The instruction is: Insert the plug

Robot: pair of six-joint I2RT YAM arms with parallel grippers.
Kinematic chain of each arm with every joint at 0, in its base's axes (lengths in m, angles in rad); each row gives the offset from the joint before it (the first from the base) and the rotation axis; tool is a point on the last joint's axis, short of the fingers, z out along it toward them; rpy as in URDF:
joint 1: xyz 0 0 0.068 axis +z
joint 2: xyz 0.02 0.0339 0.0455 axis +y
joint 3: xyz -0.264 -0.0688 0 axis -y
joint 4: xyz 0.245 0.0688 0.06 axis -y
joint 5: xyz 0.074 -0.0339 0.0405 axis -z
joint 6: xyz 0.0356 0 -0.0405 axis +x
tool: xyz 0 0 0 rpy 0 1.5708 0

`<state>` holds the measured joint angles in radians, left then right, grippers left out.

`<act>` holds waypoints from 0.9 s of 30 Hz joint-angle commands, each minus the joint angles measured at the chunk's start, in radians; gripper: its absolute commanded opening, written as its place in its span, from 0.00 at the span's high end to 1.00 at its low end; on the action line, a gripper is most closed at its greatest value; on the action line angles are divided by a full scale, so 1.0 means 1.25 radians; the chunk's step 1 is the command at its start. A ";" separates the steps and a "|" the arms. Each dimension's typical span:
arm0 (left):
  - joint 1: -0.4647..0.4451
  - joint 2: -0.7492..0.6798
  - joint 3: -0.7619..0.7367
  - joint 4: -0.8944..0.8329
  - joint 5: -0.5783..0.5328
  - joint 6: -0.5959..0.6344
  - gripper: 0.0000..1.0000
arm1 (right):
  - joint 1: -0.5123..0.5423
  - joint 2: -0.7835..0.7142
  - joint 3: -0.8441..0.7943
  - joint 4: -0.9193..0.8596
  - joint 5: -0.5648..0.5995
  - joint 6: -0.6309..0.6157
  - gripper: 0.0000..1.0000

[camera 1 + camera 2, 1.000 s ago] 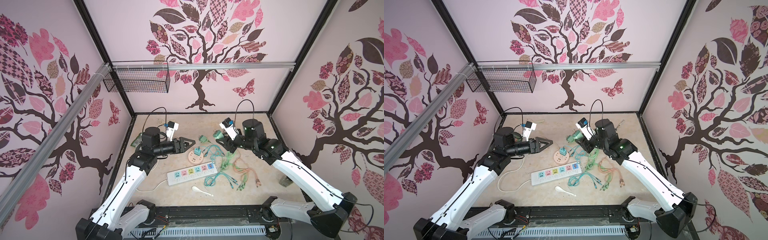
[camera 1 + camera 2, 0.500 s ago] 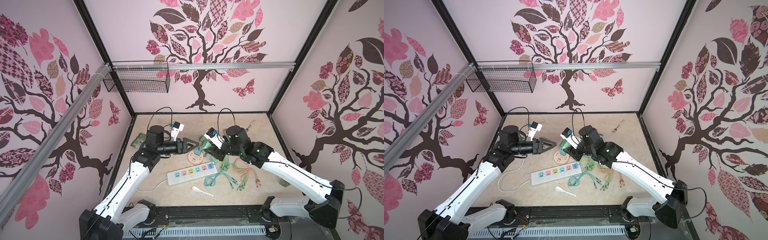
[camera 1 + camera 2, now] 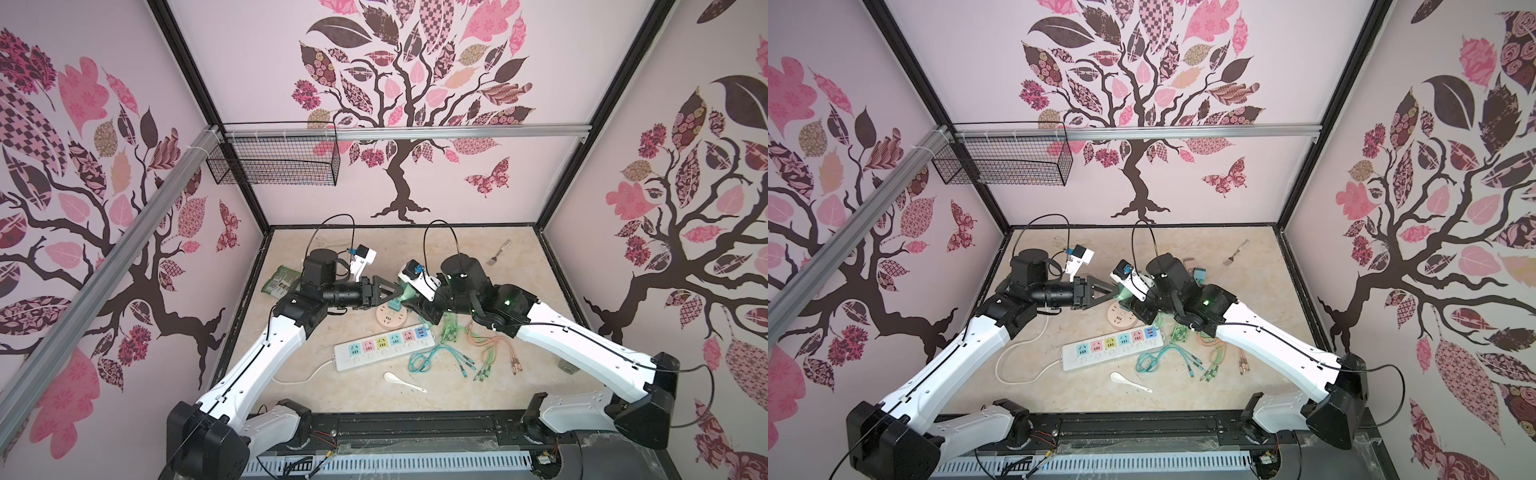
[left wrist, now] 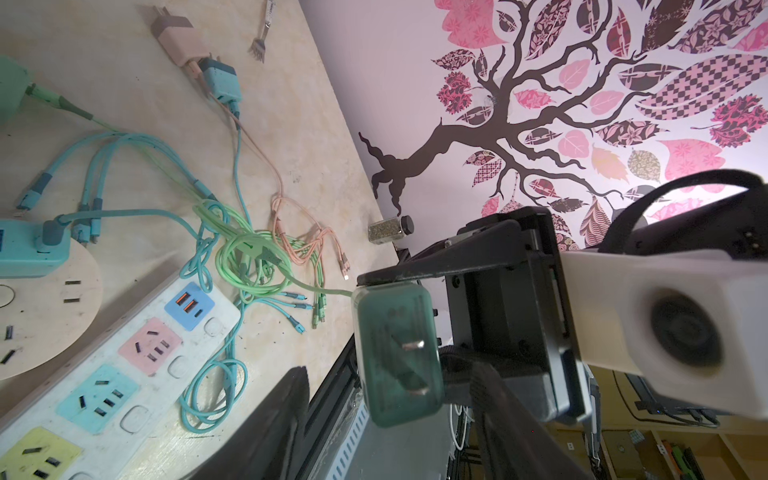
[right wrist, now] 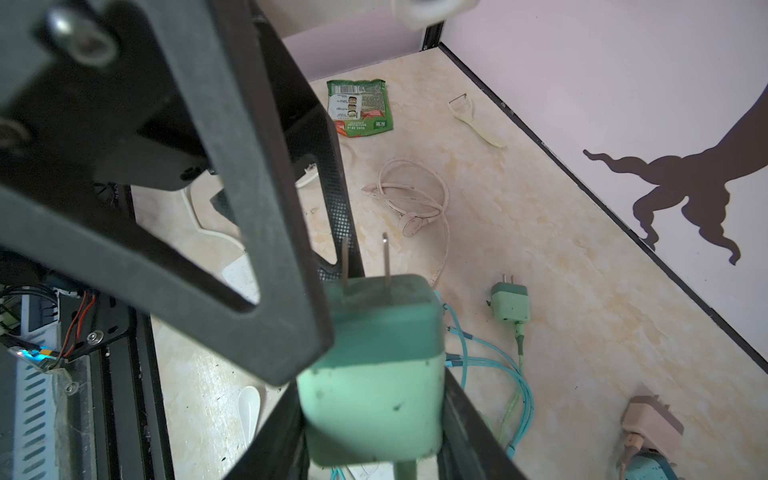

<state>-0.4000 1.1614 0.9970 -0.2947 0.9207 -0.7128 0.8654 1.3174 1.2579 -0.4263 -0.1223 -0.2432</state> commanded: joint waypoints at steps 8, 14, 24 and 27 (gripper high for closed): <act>-0.006 0.022 0.041 0.005 0.021 0.003 0.48 | 0.020 0.035 0.060 0.000 0.053 -0.015 0.73; -0.010 0.027 0.034 0.008 0.025 0.003 0.53 | 0.026 0.042 0.072 -0.004 0.067 -0.027 0.73; -0.011 0.040 0.024 0.018 0.022 0.000 0.65 | 0.035 0.033 0.043 -0.009 0.058 -0.055 0.72; -0.011 0.042 0.021 0.017 0.023 0.000 0.68 | 0.035 0.031 0.039 -0.017 0.062 -0.059 0.71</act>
<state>-0.4126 1.2057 0.9985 -0.2848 0.9504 -0.7151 0.8963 1.3540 1.3025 -0.4454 -0.0364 -0.2996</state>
